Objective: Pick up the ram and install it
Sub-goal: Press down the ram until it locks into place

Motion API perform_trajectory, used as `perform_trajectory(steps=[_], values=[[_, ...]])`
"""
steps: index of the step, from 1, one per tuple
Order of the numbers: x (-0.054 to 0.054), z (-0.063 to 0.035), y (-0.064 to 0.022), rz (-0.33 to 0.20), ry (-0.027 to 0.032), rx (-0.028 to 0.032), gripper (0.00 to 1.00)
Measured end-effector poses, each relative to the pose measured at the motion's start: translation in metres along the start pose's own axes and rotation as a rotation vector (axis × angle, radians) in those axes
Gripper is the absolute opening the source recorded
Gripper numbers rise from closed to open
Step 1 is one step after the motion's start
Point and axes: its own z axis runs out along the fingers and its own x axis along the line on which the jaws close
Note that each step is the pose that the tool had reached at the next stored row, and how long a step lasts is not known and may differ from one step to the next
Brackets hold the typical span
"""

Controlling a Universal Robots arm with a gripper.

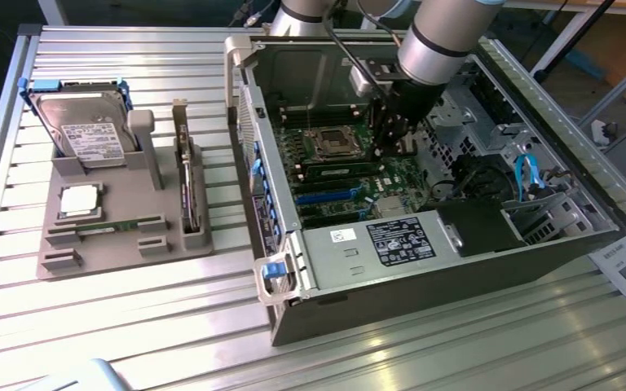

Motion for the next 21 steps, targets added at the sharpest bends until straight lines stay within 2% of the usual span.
perform_trajectory(steps=[8, 10, 13, 21], values=[[0.0, 0.0014, 0.0224, 0.0, 0.0001, 0.0014, 0.1], [0.0, 0.0021, 0.0328, 0.0, -0.0002, 0.0017, 0.1], [0.0, 0.0026, 0.0429, 0.0, -0.0001, 0.0024, 0.1], [0.0, 0.0035, 0.0448, 0.0, -0.0002, 0.0026, 0.1]])
